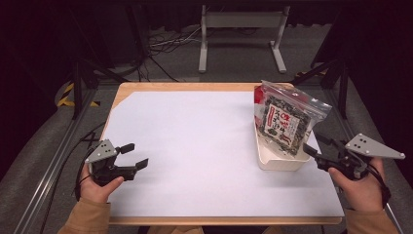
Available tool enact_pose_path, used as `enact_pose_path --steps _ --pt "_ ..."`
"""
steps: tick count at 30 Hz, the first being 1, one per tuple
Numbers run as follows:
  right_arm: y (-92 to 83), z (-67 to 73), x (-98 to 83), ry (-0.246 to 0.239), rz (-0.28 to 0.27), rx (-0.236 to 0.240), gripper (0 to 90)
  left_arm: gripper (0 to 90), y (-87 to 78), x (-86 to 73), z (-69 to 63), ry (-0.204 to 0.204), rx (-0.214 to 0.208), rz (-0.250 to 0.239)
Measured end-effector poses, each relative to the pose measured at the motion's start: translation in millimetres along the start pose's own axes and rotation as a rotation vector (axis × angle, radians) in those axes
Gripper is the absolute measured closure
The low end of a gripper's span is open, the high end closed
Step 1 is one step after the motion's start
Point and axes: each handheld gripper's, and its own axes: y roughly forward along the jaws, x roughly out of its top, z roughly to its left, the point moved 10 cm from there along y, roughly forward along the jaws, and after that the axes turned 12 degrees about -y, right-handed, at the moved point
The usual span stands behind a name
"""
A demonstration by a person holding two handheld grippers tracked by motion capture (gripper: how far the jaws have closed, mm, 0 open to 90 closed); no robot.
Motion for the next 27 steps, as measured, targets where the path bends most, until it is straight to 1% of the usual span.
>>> enact_pose_path --steps 2,3,5,6,7,10,11,12,14,15,16,19,22,24,26,27 --pt "-1.3 8.1 0.1 -0.009 -0.002 0.014 41.0 23.0 -2.1 -0.2 -0.9 0.005 -0.002 -0.004" --pt "-1.6 12.4 0.8 -0.009 -0.006 0.024 41.4 23.0 -2.7 -0.6 -2.1 -0.002 -0.004 -0.006" --pt "-1.3 20.1 2.5 -0.012 -0.016 0.043 41.9 22.9 -4.0 -1.0 -2.9 0.004 -0.003 -0.009" --pt "-0.6 25.7 3.8 -0.017 -0.022 0.057 42.0 22.9 -4.4 -1.4 -4.1 -0.001 -0.008 -0.009" --pt "0.1 29.2 4.6 -0.018 -0.025 0.066 42.2 22.9 -4.7 -1.1 -4.4 0.007 -0.009 -0.011" --pt "3.9 42.7 6.8 -0.03 -0.034 0.101 42.3 22.9 -4.3 -0.8 -7.7 0.008 -0.019 -0.013" --pt "5.7 46.8 7.5 -0.032 -0.039 0.111 42.3 22.9 -4.3 -0.8 -7.7 0.008 -0.019 -0.013" --pt "8.3 51.9 7.9 -0.031 -0.044 0.127 42.3 22.8 -3.7 -1.0 -8.7 0.018 -0.026 -0.011" --pt "13.7 59.7 7.1 -0.034 -0.045 0.153 42.2 22.8 -3.7 -1.1 -9.2 0.019 -0.028 -0.011" --pt "13.7 59.7 7.1 -0.034 -0.045 0.153 42.2 22.8 -3.7 -0.9 -9.7 0.02 -0.032 -0.014" --pt "19.4 66.3 5.6 -0.035 -0.045 0.176 41.9 22.8 -4.3 -0.3 -10.9 0.015 -0.038 -0.019" --pt "25.9 75.0 4.4 -0.037 -0.05 0.202 41.7 22.8 -5.2 0.7 -12.0 0.017 -0.051 -0.027" --pt "33.3 88.6 3.5 -0.038 -0.075 0.24 41.5 22.7 -4.8 -0.1 -11.6 0.01 -0.054 -0.025" --pt "37.5 96.0 1.7 -0.037 -0.073 0.263 41.3 22.7 -4.7 -0.2 -11.1 0.012 -0.056 -0.028" --pt "42.2 103.3 -0.1 -0.049 -0.068 0.28 40.9 22.7 -5.3 0.1 -11.2 0.016 -0.058 -0.029" --pt "42.2 103.3 -0.1 -0.049 -0.068 0.28 40.9 22.7 -5.3 0.1 -11.2 0.016 -0.058 -0.029"
